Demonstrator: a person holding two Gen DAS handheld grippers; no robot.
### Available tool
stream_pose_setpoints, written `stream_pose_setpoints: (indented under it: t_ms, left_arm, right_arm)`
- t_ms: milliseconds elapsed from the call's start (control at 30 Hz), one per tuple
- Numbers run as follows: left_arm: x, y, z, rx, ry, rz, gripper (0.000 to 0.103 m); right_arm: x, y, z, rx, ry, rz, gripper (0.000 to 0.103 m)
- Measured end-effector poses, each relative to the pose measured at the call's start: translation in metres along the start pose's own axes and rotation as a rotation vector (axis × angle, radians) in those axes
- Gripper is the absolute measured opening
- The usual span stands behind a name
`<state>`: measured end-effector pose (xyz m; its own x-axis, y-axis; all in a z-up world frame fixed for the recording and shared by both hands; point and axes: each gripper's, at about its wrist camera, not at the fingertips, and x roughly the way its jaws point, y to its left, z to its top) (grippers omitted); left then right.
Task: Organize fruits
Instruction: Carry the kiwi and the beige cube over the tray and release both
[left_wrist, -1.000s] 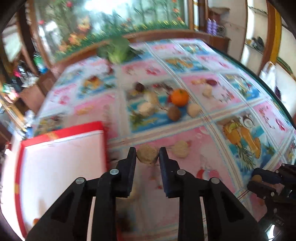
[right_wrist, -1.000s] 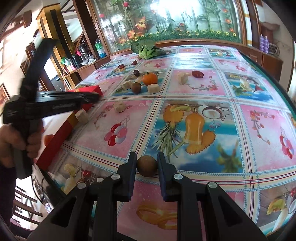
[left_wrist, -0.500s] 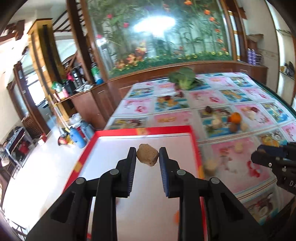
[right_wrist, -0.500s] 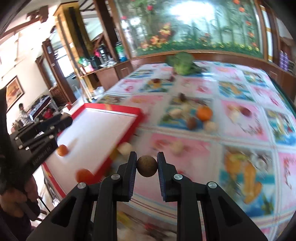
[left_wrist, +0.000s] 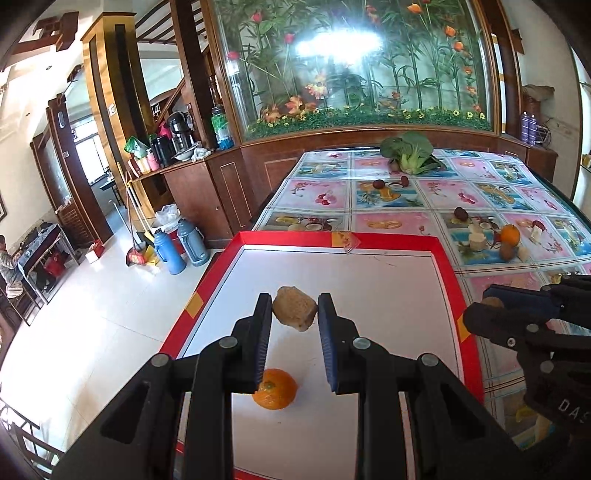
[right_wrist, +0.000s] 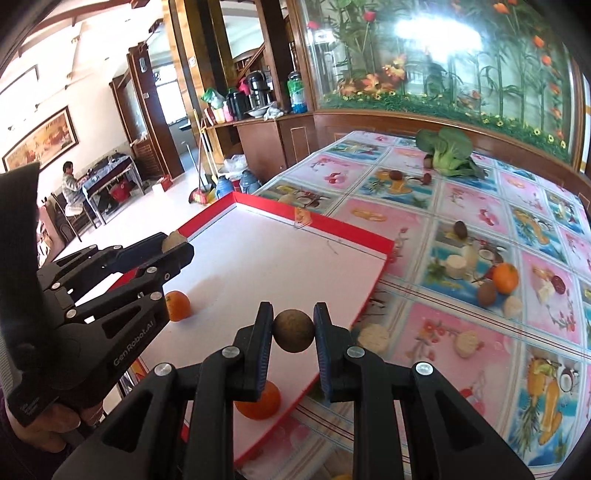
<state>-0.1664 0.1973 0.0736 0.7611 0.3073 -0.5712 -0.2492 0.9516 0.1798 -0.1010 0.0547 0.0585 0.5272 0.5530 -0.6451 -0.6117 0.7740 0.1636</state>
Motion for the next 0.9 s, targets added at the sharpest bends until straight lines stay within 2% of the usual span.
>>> stream_pose_setpoints:
  t_ms: [333,900]
  left_arm:
    - [0.01,0.011,-0.011,-0.01,0.019,0.017,0.027]
    - [0.026,0.019,-0.028,-0.002,0.076,0.083,0.028]
  right_arm:
    - [0.033,0.01,-0.004,-0.006,0.078,0.002,0.021]
    - [0.062,0.015,-0.01,-0.002,0.183,0.022,0.021]
